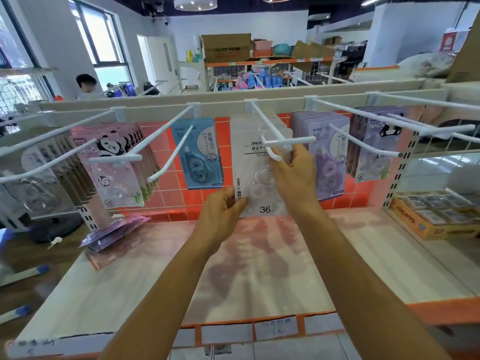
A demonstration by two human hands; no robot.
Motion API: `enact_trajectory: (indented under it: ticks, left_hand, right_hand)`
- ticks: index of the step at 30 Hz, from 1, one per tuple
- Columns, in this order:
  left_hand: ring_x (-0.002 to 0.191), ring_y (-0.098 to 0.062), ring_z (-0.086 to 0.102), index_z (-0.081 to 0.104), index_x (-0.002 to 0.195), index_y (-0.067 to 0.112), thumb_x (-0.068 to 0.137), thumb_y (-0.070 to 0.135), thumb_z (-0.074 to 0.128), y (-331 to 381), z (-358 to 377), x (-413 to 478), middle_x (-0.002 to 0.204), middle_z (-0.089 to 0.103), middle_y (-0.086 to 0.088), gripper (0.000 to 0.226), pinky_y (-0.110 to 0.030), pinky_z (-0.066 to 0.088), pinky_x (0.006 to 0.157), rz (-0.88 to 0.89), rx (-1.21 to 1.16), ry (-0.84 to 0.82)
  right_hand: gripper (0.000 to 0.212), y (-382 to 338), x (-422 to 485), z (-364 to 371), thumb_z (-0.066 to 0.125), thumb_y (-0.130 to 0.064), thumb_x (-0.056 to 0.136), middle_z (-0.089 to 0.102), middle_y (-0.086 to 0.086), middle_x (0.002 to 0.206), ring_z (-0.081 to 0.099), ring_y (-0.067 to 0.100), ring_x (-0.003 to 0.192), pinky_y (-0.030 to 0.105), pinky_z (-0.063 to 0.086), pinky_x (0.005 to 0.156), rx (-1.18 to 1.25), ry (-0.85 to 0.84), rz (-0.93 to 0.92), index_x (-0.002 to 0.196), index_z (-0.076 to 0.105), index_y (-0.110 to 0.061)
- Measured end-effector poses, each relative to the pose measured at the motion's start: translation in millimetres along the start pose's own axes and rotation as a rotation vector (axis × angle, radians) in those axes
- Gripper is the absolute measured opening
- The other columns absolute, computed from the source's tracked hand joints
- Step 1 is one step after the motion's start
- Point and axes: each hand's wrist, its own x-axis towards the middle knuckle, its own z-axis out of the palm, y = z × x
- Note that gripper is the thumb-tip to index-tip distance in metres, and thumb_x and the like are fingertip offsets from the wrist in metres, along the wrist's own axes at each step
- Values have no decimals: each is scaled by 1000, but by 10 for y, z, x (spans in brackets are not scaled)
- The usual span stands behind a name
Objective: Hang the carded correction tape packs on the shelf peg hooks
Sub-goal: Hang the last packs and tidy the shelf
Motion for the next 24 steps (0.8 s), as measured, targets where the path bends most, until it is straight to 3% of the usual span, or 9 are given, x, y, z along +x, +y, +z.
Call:
enact_trajectory:
  ticks: [2, 5, 8, 10, 12, 15, 18, 21, 24]
  left_hand:
    - [97, -32, 68, 73, 89, 32, 87, 22, 61, 4, 20, 85, 96, 75, -5, 16, -57, 52, 89, -23, 13, 13]
    - [98, -39, 66, 72, 87, 30, 82, 32, 61, -3, 55, 148, 96, 73, -13, 13, -59, 52, 86, -52, 35, 2]
    - [96, -32, 69, 71, 88, 18, 92, 22, 60, -22, 96, 137, 97, 73, -15, 11, -46, 57, 84, -87, -12, 15]
    - [90, -20, 71, 68, 94, 14, 96, 15, 56, -50, 101, 86, 95, 73, -7, 12, -32, 59, 79, -123, -45, 24]
    - [80, -14, 72, 68, 93, 10, 96, 15, 55, -103, 70, 27, 89, 74, -4, 14, -28, 59, 75, -149, -47, 39]
    - [74, -11, 70, 69, 95, 5, 96, 15, 55, -219, -53, -63, 85, 73, -4, 17, -24, 56, 71, -184, 7, 43]
    - [74, -7, 69, 69, 90, 16, 94, 15, 57, -379, -232, -193, 86, 73, 2, 13, -20, 54, 69, -237, 86, -7]
    - [84, -9, 70, 69, 88, 28, 92, 19, 59, -604, -498, -279, 92, 73, 6, 14, -28, 54, 82, -245, 262, -12]
    - [102, -13, 65, 71, 107, 24, 92, 25, 58, -835, -859, -320, 111, 70, 6, 20, -24, 46, 93, -264, 599, -14]
  right_hand:
    - [22, 10, 67, 25, 65, -26, 88, 44, -14, 59, 44, -6, 47, 12, 30, 50, -65, 13, 9, 74, 51, -19]
    - [32, -19, 101, 27, 63, -24, 89, 38, -12, 56, 44, -3, 45, 11, 30, 45, -155, 36, -18, 66, 42, -20]
    - [21, -71, 45, 11, 66, -26, 87, 46, -14, 66, 46, -4, 55, 5, 34, 49, -171, 70, -13, 83, 49, -15]
    - [22, -54, -38, 26, 67, -29, 86, 53, -11, 76, 50, -3, 64, 3, 36, 54, -116, 109, -17, 93, 52, -14]
    - [28, 21, -141, 59, 68, -30, 86, 59, -4, 90, 56, 5, 76, 4, 38, 62, -83, 175, -44, 102, 54, -11]
    - [34, 258, -335, 126, 64, -31, 87, 60, 4, 104, 57, 18, 93, 20, 45, 80, -99, 251, -95, 109, 53, -8]
    - [39, 571, -599, 224, 57, -31, 88, 55, 5, 109, 50, 17, 98, 27, 41, 86, -197, 287, -86, 116, 51, -4]
    - [46, 837, -867, 398, 52, -36, 89, 54, 10, 110, 47, 22, 101, 34, 39, 89, -250, 279, 11, 119, 49, -1]
    - [42, 1036, -1097, 637, 55, -24, 93, 52, 17, 114, 48, 31, 106, 38, 39, 91, -330, 214, 125, 123, 47, 4]
